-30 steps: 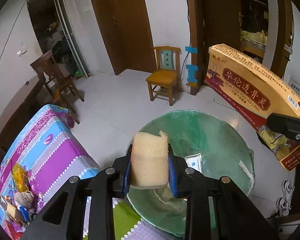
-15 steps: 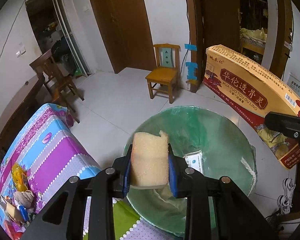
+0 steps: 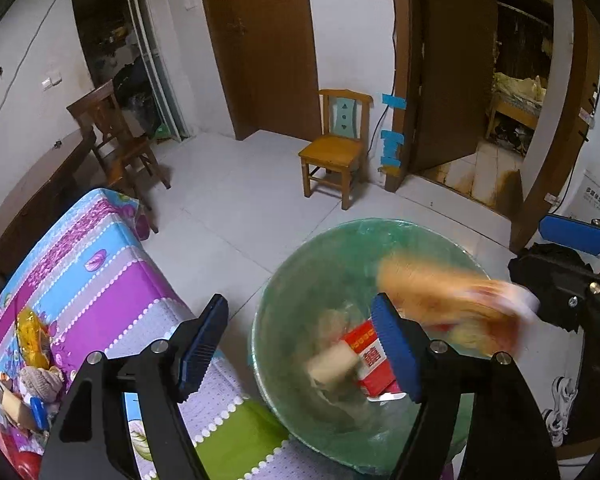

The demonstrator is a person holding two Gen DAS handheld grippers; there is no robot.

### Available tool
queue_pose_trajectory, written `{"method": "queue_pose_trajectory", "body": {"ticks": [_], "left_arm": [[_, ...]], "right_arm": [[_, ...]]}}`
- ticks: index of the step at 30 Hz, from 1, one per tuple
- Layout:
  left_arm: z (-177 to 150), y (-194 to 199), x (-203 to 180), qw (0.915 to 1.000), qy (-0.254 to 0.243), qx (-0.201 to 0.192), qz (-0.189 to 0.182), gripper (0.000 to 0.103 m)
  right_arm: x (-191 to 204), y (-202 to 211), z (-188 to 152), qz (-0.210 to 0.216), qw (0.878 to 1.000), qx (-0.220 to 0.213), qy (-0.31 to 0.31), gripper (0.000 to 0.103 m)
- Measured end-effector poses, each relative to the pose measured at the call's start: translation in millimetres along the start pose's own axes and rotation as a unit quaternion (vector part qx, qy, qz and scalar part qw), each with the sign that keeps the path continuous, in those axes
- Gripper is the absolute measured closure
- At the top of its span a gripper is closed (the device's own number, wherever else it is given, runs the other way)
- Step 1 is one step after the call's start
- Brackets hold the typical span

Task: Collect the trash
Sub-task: 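Open both grippers to drop the orange box and sponge into the bin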

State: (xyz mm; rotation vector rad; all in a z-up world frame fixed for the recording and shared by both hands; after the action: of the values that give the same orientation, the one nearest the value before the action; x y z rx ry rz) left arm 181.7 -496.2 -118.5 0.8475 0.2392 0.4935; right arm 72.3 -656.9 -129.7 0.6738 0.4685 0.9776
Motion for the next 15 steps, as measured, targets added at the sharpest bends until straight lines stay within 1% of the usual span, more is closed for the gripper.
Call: {"method": "queue_pose_trajectory", "body": {"ticks": [8,15], "left_arm": [[-9.9,9.2,7.1,0.9998,-0.003,-0.005,0.019,0.028],[-20.5,21.5,23.9,0.9996,0.017,-0.009,0.022,0.027]], "right_arm": [[6.8,-0.1,-0.9,0.000,1.000,0.000,0.008,0.056],[28.1,6.8,3.5,0.008,1.000,-0.020,0.020,0.056]]}}
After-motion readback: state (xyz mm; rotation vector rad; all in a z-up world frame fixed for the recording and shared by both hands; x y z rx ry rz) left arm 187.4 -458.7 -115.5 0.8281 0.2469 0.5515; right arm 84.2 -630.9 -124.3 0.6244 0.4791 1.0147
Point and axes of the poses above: each gripper's, at about its wrist camera, not at the fingertips, and y roughly against the way its jaws point, x to its left, z to its top, the point moved 9 cm from there along -y, roughly the way its jaws point, and after that the axes turned 9 degrees about -z, right-handed, at the moved point
